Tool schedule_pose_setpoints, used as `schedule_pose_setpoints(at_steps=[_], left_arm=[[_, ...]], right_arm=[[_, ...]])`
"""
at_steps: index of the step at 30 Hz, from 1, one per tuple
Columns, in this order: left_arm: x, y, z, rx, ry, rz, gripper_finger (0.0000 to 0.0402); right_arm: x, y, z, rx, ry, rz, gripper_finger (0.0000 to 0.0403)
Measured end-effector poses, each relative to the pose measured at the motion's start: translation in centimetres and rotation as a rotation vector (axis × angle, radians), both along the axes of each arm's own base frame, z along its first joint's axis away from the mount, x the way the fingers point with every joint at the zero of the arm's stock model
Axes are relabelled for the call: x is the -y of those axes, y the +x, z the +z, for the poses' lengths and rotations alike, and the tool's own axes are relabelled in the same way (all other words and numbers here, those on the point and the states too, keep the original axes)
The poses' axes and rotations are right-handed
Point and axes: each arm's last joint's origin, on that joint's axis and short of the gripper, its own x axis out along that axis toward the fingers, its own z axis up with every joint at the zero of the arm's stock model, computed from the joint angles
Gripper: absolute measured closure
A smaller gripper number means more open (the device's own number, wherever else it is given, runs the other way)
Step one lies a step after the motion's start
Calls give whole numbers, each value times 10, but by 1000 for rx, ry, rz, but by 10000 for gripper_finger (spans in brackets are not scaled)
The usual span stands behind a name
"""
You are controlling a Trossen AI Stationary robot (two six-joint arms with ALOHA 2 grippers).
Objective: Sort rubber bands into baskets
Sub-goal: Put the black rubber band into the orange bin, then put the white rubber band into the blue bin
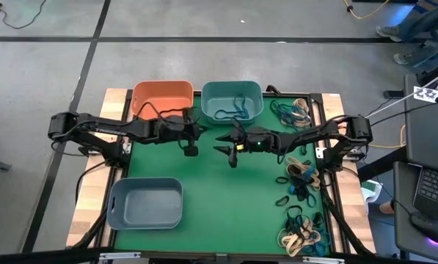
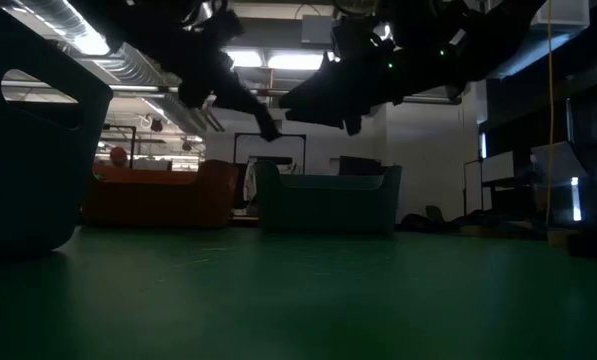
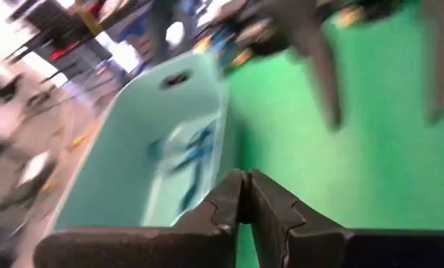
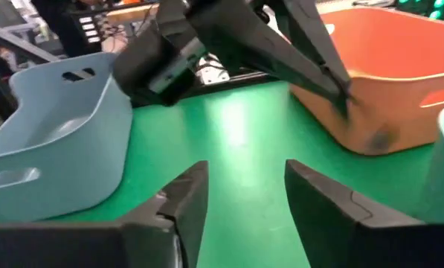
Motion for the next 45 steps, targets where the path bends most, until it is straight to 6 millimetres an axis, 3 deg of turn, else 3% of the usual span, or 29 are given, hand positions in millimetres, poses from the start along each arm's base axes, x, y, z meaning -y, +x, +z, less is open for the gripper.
schedule_pose_setpoints(at_steps=[7, 18, 26, 39, 45], left_arm=[[-21, -15, 1, -70, 60, 238, 393], [-58, -51, 7, -69, -4, 588, 382], [-70, -77, -7, -186, -131, 775, 384], [-72, -79, -10, -180, -234, 742, 264], [-66, -74, -2, -162, -219, 699, 241]], right_arm=[[0, 0, -1, -8, 0, -1, 217], [1, -1, -4, -40, -3, -19, 217], [1, -1, -4, -46, -4, -21, 217], [1, -1, -3, -34, -4, -21, 217], [1, -1, -3, -34, -4, -21, 217]])
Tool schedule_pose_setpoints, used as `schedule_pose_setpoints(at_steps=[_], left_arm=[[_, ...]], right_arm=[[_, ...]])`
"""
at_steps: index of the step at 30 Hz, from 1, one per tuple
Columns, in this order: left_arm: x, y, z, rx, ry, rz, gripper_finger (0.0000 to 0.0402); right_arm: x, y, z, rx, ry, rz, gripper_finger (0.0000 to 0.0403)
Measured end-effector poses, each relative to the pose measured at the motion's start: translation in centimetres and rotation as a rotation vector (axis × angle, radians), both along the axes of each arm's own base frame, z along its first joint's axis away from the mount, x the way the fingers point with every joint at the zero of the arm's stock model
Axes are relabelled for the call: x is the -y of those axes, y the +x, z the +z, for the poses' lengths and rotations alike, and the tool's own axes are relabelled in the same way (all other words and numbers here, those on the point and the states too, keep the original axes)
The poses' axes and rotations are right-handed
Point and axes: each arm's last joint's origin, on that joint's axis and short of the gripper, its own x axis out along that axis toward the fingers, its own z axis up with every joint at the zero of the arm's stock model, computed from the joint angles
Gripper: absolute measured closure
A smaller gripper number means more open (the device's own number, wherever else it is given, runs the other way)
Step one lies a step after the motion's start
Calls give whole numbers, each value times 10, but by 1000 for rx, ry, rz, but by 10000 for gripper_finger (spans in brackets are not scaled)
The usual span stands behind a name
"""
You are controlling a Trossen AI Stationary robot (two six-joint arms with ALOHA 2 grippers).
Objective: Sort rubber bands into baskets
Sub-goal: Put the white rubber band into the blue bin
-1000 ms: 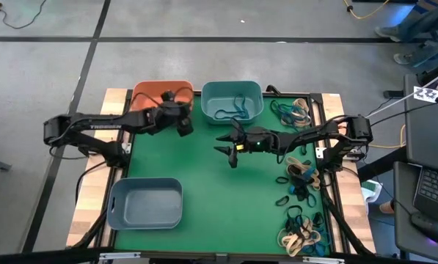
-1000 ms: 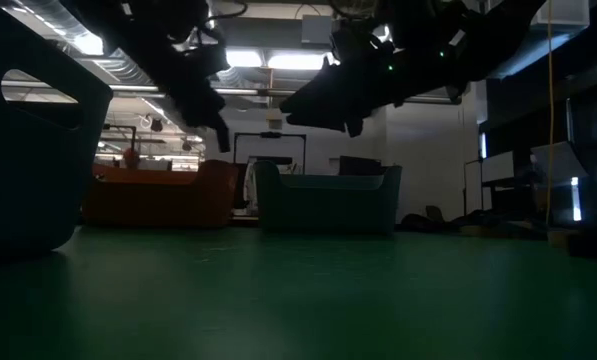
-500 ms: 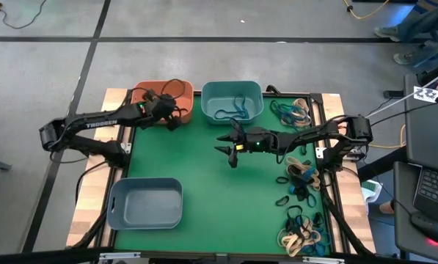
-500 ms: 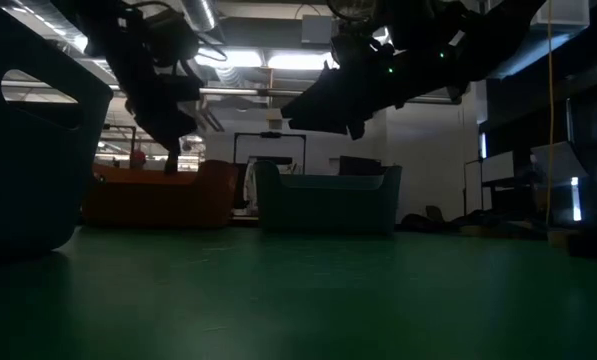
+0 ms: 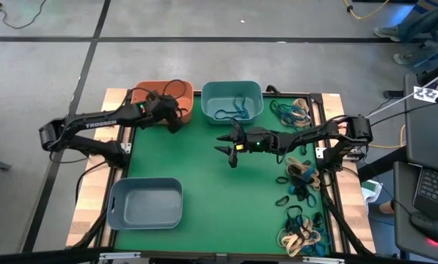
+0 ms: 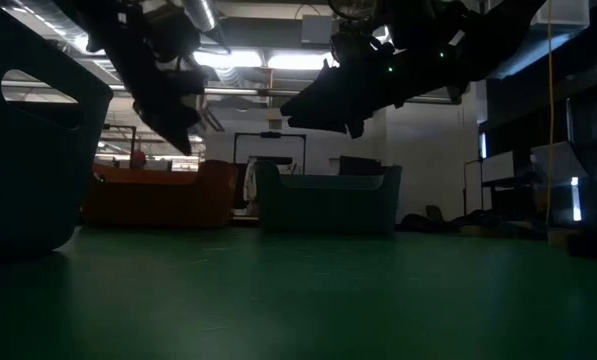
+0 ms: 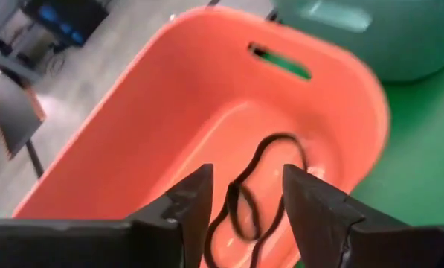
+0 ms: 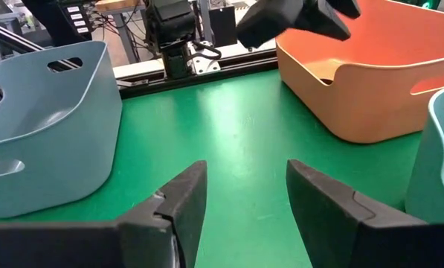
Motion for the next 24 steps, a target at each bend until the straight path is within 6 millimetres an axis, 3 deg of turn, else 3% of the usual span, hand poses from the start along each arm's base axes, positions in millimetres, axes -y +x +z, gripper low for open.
schedule_pose_setpoints(at_steps=[7, 12, 24], left_arm=[[15, 9, 12, 10, 41, -115, 240], [23, 11, 14, -12, 56, -176, 240], [26, 12, 13, -4, 51, -179, 240]], right_arm=[[-1, -2, 2, -15, -18, 15, 217], [-1, -16, 21, -59, -38, 24, 217], [-5, -99, 68, -331, 119, -21, 217]])
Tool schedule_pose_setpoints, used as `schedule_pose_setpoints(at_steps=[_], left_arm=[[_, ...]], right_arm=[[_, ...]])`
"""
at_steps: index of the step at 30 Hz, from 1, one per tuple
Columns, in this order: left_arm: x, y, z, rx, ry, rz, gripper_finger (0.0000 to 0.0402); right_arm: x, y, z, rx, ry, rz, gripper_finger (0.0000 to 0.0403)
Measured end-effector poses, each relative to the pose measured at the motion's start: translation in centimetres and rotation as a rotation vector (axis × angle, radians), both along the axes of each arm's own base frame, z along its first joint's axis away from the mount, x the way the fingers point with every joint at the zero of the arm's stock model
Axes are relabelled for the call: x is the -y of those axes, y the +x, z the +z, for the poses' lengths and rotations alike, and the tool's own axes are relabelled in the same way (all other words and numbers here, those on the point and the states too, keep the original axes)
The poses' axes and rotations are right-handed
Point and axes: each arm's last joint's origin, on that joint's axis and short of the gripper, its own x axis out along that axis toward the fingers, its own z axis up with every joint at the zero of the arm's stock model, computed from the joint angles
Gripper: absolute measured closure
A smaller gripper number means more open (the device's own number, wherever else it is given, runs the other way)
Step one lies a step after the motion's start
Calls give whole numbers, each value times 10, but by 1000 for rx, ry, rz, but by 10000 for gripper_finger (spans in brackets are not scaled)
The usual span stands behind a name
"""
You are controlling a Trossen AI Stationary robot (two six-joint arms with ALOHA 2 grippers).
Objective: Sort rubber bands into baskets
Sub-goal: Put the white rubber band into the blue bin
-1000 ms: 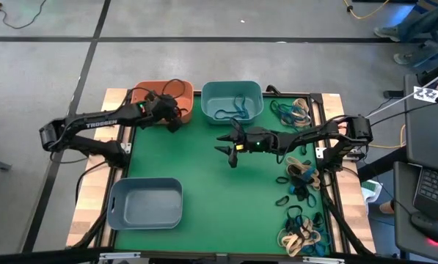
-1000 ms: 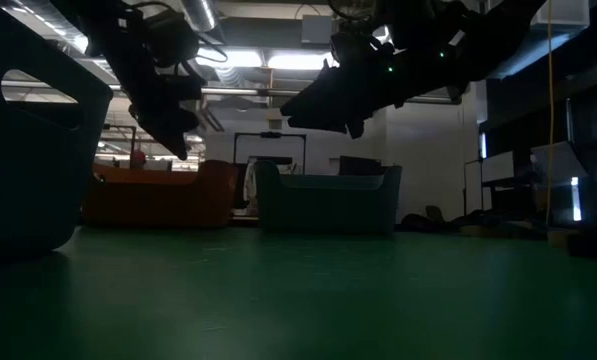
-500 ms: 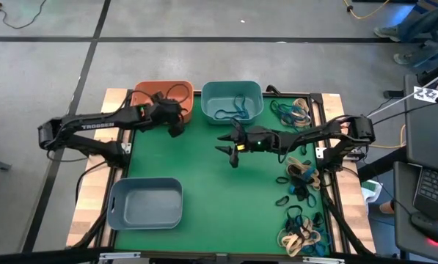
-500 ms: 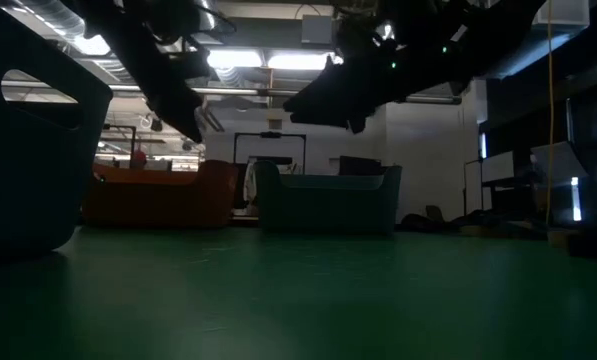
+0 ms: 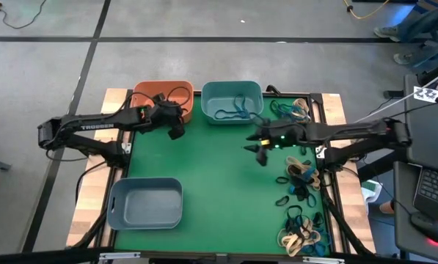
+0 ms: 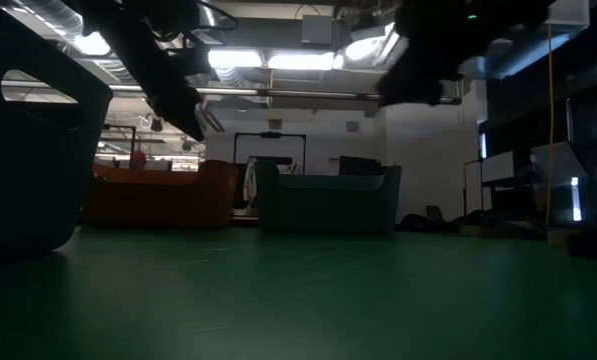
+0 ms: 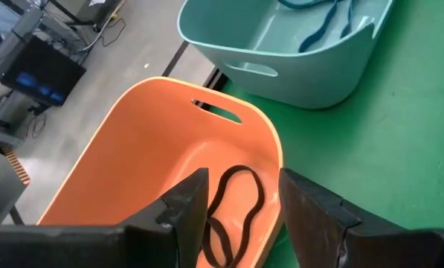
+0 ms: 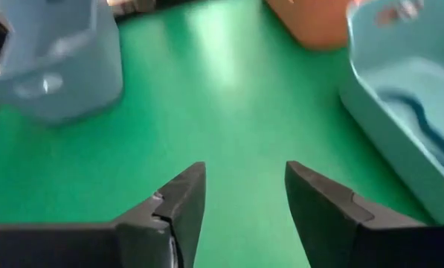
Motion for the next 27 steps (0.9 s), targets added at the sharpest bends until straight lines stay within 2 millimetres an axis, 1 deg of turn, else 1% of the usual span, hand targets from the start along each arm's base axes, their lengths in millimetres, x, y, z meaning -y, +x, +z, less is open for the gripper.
schedule_pose_setpoints(at_steps=[3, 5, 10, 14, 21, 27], left_arm=[[0, 0, 0, 2, -1, 1, 240], [0, 0, 0, 6, -3, 4, 240], [0, 0, 0, 10, -3, 5, 240], [0, 1, 1, 20, 1, 5, 240], [0, 2, 1, 27, 4, 5, 240], [0, 1, 1, 27, 3, 5, 240]], right_arm=[[-1, -19, 2, -83, 56, -36, 217], [-1, -29, -1, -159, 97, -69, 217], [-4, -47, -15, -395, 221, -130, 217], [-5, -57, -27, -571, 288, -180, 217], [-5, -62, -45, -817, 334, -330, 217], [-5, -52, -63, -935, 372, -397, 217]])
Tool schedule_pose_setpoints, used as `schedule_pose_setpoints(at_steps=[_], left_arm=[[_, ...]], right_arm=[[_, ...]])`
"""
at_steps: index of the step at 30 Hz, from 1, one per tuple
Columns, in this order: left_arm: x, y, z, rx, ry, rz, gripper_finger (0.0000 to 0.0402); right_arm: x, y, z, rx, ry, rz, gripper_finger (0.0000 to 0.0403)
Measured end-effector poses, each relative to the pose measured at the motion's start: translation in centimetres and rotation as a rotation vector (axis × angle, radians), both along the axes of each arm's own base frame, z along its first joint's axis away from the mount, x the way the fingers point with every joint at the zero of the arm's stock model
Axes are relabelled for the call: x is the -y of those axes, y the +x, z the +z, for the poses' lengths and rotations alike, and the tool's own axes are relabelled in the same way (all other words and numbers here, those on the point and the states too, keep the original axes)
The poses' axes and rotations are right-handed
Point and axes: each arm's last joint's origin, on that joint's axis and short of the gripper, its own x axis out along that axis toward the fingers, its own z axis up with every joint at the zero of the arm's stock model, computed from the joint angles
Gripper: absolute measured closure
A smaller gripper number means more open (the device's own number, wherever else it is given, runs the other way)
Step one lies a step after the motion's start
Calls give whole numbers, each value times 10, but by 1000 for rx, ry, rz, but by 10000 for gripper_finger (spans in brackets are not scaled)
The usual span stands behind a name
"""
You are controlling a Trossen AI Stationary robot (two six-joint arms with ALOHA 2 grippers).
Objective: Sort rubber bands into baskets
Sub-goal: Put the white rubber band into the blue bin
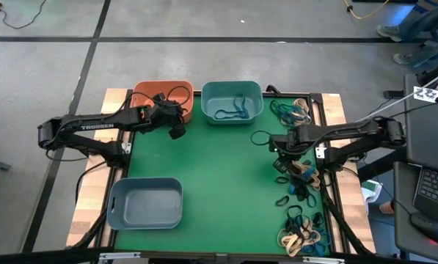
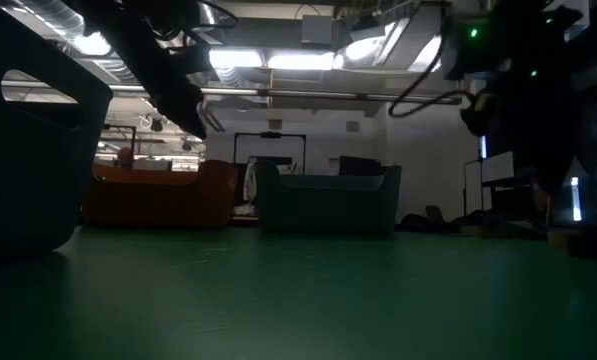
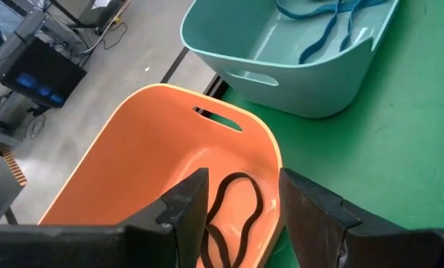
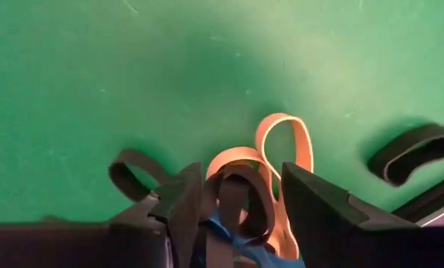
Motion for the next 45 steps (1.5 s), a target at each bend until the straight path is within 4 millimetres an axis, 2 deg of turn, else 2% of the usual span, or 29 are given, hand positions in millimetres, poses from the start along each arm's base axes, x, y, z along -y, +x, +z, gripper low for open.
schedule_pose_setpoints(at_steps=[5, 13, 19, 24, 29, 31, 35, 40, 45], left_arm=[[0, 0, 0, 0, 0, 0, 240], [0, 0, 0, 0, 0, 0, 240], [0, 0, 0, 0, 0, 0, 240], [0, 0, 0, 0, 0, 0, 240], [0, 0, 0, -1, 0, 0, 240], [0, 0, 0, -2, 1, -1, 240], [0, 0, 0, -8, 4, -7, 240], [5, 2, 0, -8, 4, -29, 240], [18, 7, 0, -21, 21, -110, 240]], right_arm=[[-1, 9, -17, -94, 57, -14, 217], [3, 18, -40, -206, -49, 12, 217], [3, 22, -54, -262, -53, 39, 222], [4, 27, -63, -264, -53, 92, 270], [4, 28, -64, -265, -71, 168, 368], [5, 27, -62, -262, -85, 207, 393], [5, 35, -48, -199, -91, 228, 381], [5, 59, -16, -54, -132, 288, 397], [-5, 86, 15, 125, -217, 396, 390]])
